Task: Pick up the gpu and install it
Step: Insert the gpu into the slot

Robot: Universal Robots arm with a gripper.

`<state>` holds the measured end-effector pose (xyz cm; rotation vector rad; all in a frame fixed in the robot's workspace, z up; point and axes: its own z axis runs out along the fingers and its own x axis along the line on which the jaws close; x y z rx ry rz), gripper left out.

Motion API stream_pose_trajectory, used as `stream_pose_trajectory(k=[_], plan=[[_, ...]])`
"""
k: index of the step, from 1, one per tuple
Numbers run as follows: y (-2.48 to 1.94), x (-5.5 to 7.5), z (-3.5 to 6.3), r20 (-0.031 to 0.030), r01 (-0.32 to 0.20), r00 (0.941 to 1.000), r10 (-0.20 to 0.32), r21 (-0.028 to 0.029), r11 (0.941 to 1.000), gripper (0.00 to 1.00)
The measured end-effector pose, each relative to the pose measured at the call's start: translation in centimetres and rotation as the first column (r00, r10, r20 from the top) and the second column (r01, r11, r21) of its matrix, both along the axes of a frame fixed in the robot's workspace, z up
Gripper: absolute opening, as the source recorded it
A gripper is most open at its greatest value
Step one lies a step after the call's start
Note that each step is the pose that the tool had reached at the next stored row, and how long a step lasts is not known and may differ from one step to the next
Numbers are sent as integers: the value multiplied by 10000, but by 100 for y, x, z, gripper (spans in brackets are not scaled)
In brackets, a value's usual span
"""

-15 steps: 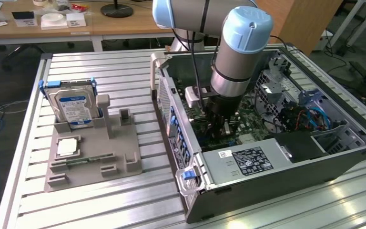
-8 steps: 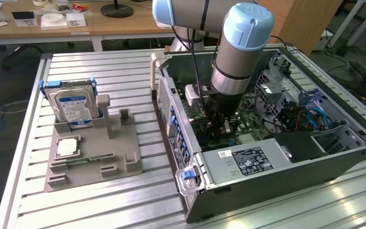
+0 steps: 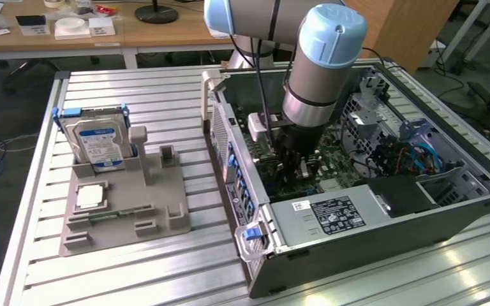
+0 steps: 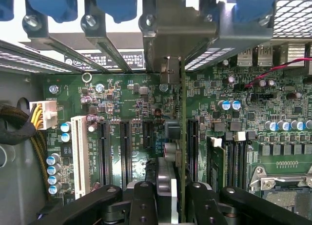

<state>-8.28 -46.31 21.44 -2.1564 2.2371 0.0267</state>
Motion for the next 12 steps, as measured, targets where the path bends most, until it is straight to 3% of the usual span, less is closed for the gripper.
stream_pose_trajectory(k=[12], plan=[[0,1,0,0,91,10000,-91,-1,10000,28]])
